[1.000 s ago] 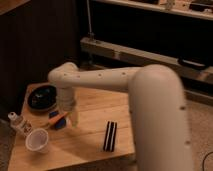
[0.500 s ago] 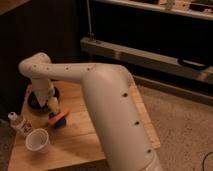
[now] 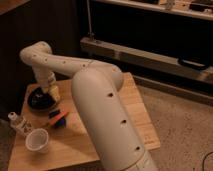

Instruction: Move the arm in a circular motion

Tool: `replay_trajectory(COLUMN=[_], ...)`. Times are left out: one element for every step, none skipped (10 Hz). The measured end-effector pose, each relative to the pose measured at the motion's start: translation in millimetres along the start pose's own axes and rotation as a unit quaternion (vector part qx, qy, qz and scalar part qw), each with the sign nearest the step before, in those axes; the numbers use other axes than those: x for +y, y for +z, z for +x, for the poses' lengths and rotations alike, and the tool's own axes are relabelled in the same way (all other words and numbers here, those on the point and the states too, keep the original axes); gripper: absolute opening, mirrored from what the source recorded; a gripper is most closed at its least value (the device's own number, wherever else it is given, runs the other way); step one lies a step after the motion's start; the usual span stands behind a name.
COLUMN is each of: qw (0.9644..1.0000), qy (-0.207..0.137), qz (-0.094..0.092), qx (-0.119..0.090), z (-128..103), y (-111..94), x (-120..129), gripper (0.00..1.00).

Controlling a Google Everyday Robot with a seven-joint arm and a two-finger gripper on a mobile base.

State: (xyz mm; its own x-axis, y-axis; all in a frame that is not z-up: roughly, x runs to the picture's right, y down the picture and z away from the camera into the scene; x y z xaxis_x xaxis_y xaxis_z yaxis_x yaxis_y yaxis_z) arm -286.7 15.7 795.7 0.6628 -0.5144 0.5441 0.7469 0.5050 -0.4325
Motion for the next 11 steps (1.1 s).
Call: replay_trajectory(qw=[0.9998,0.9993,0.9983,0.9966,0.9951,0.9929,0.9898,0.9864,0.9833,0.9764,0.9721], qy=[0.019,0.037,0.055,0.079,0.095,0.114,0.135,0.156,0.174,0.207,0.225], qz=[0.004,0.009,0.014,0.021,0.026,0.033,0.039,0.045,0.049,0.057,0.061], qx=[0.004,0.007,0.010,0.013,0.015,0.017,0.019,0.021,0.022,0.025,0.026], z=[14,27,40,57,68,79,91,101,108,121,126], y=[-4,-8,-11,-17,-19,-23,-26,-29,-31,-35,-37], x=[11,25,44,72,90,111,135,157,176,210,229], gripper=[0.65,0.65,0.65,0.65,0.65,0.65,0.65,0.65,0.65,0.65,0.65])
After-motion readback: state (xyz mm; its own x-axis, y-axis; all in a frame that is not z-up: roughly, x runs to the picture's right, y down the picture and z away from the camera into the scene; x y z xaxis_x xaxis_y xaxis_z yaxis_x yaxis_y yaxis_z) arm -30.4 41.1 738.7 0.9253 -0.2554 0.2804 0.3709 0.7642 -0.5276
